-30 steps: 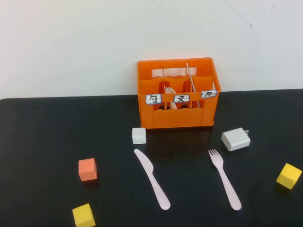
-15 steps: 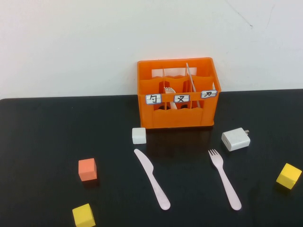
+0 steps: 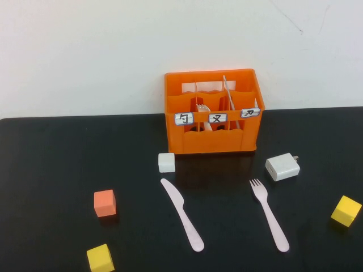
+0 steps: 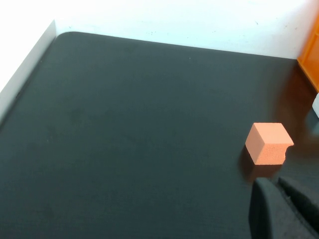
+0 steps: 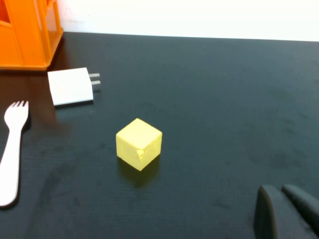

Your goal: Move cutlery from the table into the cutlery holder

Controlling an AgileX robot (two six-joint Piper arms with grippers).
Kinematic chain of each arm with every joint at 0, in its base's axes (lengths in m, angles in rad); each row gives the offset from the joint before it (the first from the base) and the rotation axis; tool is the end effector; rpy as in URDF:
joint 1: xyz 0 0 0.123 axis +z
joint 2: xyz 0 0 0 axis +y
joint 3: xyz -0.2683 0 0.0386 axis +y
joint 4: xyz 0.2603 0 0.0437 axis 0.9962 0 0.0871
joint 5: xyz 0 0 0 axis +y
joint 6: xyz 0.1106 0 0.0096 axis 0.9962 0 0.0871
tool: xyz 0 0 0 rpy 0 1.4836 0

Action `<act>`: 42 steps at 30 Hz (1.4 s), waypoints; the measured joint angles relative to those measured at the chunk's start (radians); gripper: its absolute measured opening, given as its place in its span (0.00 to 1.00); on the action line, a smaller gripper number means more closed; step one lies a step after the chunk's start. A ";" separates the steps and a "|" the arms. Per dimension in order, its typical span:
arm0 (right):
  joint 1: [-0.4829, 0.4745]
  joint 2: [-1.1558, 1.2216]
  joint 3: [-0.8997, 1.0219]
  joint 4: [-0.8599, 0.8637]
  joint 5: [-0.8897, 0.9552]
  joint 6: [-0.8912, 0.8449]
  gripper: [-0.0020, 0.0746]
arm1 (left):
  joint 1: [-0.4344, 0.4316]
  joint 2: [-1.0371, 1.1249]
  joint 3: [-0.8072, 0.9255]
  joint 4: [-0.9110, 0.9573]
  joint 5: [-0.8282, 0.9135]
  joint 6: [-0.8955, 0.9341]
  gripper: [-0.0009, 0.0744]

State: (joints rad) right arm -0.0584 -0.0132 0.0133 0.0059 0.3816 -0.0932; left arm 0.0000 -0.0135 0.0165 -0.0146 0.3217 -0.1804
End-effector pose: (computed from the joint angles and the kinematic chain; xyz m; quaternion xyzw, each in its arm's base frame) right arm 0.0976 -0.0055 0.1694 -0.0124 0.8031 -0.0426 0.5942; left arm 0.0995 -0.0005 0.1747 -0.0748 0.7823 -0.0618 0.6153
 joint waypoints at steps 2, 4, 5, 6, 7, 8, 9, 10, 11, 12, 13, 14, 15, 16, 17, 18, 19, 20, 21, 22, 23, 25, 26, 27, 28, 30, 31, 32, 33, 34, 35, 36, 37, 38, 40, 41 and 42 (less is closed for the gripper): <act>0.000 0.000 0.000 -0.006 0.000 0.000 0.02 | 0.000 0.000 0.000 0.000 0.000 0.000 0.01; 0.000 0.000 0.000 -0.006 0.000 0.000 0.02 | 0.000 0.000 0.000 0.000 0.000 0.000 0.01; 0.000 0.000 0.000 -0.006 0.000 0.000 0.02 | 0.000 0.000 0.000 0.000 0.000 0.000 0.01; 0.000 0.000 0.000 -0.006 0.000 0.000 0.02 | 0.000 0.000 0.000 0.000 0.000 0.000 0.01; 0.000 0.000 0.000 -0.006 0.000 0.000 0.02 | 0.000 0.000 0.000 0.000 0.000 0.000 0.01; 0.000 0.000 0.000 -0.006 0.000 0.000 0.02 | 0.000 0.000 0.000 0.000 0.000 0.000 0.01; 0.000 0.000 0.000 -0.006 0.000 0.000 0.02 | 0.000 0.000 0.000 0.000 0.000 0.000 0.01; 0.000 0.000 0.000 -0.006 0.000 0.000 0.02 | 0.000 0.000 0.000 0.000 0.000 0.000 0.01; 0.000 0.000 0.000 -0.006 0.000 0.000 0.02 | 0.000 0.000 0.000 0.000 0.000 0.000 0.01; 0.000 0.000 0.000 -0.006 0.000 0.000 0.02 | 0.000 0.000 0.000 0.000 0.000 0.000 0.01; 0.000 0.000 0.000 -0.006 0.000 0.000 0.02 | 0.000 0.000 0.000 0.000 0.000 0.000 0.01; 0.000 0.000 0.000 -0.006 0.000 0.000 0.02 | 0.000 0.000 0.000 0.000 -0.002 0.000 0.01; 0.000 0.000 0.000 -0.006 0.000 0.000 0.02 | 0.000 0.000 0.000 0.000 -0.004 0.000 0.01; 0.000 0.000 0.000 -0.006 0.000 0.000 0.02 | 0.000 0.000 0.000 0.000 -0.006 0.000 0.01; 0.000 0.000 0.000 -0.006 0.000 0.000 0.02 | 0.000 0.000 0.000 0.000 -0.010 0.000 0.01; 0.000 0.000 0.000 -0.006 0.000 0.000 0.02 | 0.000 0.000 0.000 0.000 -0.010 0.000 0.01; 0.000 0.000 0.000 -0.006 0.000 0.000 0.02 | 0.000 0.000 0.000 0.000 -0.013 0.000 0.01; 0.000 0.000 0.000 -0.006 0.000 0.000 0.02 | 0.000 0.000 0.000 0.000 -0.018 0.000 0.01; 0.000 0.000 0.000 -0.006 0.000 0.000 0.02 | 0.000 0.000 0.000 0.000 -0.025 0.000 0.01; 0.000 0.000 0.000 -0.006 0.000 0.000 0.02 | 0.000 0.000 0.002 0.000 -0.033 0.000 0.01; 0.000 0.000 0.000 -0.006 0.000 0.000 0.02 | 0.000 0.000 0.002 0.000 -0.043 0.000 0.01; 0.000 0.000 0.000 -0.006 0.000 0.000 0.02 | 0.000 0.000 0.004 0.000 -0.066 0.000 0.01; 0.000 0.000 0.000 -0.006 0.000 0.000 0.02 | 0.000 0.000 0.004 0.000 -0.089 0.000 0.01; 0.000 0.000 0.000 -0.006 -0.003 0.000 0.02 | 0.000 0.000 0.004 0.000 -0.119 0.000 0.01; 0.000 0.000 0.000 -0.006 -0.019 0.000 0.02 | 0.000 0.000 0.004 0.000 -0.147 0.000 0.01; 0.000 0.000 0.006 -0.006 -0.061 0.000 0.02 | 0.000 0.000 0.004 0.000 -0.239 0.000 0.01; 0.000 0.000 0.011 -0.006 -0.100 0.000 0.02 | 0.000 0.000 0.004 0.000 -0.276 0.000 0.01; 0.000 0.000 0.014 -0.006 -0.135 0.000 0.02 | 0.000 0.000 0.004 0.000 -0.322 0.000 0.01; 0.000 0.000 0.015 -0.006 -0.188 0.000 0.02 | 0.000 0.000 0.004 0.000 -0.367 0.000 0.01; 0.000 0.000 0.015 -0.006 -0.246 0.000 0.02 | 0.000 0.000 0.004 0.000 -0.402 0.000 0.01; 0.000 0.000 0.015 -0.006 -0.294 0.000 0.02 | 0.000 0.000 0.004 0.000 -0.447 0.000 0.01; 0.000 0.000 0.015 -0.006 -0.363 0.000 0.02 | 0.000 0.000 0.004 0.000 -0.493 0.000 0.01; 0.000 0.000 0.015 -0.006 -0.416 0.000 0.02 | 0.000 0.000 0.004 0.000 -0.530 0.000 0.01; 0.000 0.000 0.015 -0.006 -0.455 0.000 0.02 | 0.000 0.000 0.004 0.000 -0.576 0.000 0.01; 0.000 0.000 0.015 -0.006 -0.539 0.000 0.02 | 0.000 0.000 0.004 0.000 -0.659 0.000 0.01; 0.000 0.000 0.015 -0.006 -0.566 0.000 0.02 | 0.000 0.000 0.004 0.000 -0.693 0.000 0.01; 0.000 0.000 0.015 -0.006 -0.593 0.000 0.02 | 0.000 0.000 0.004 0.000 -0.721 0.000 0.01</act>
State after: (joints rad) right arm -0.0584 -0.0132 0.0287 0.0000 -0.2119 -0.0932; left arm 0.0000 -0.0135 0.0203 -0.0146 -0.3995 -0.1804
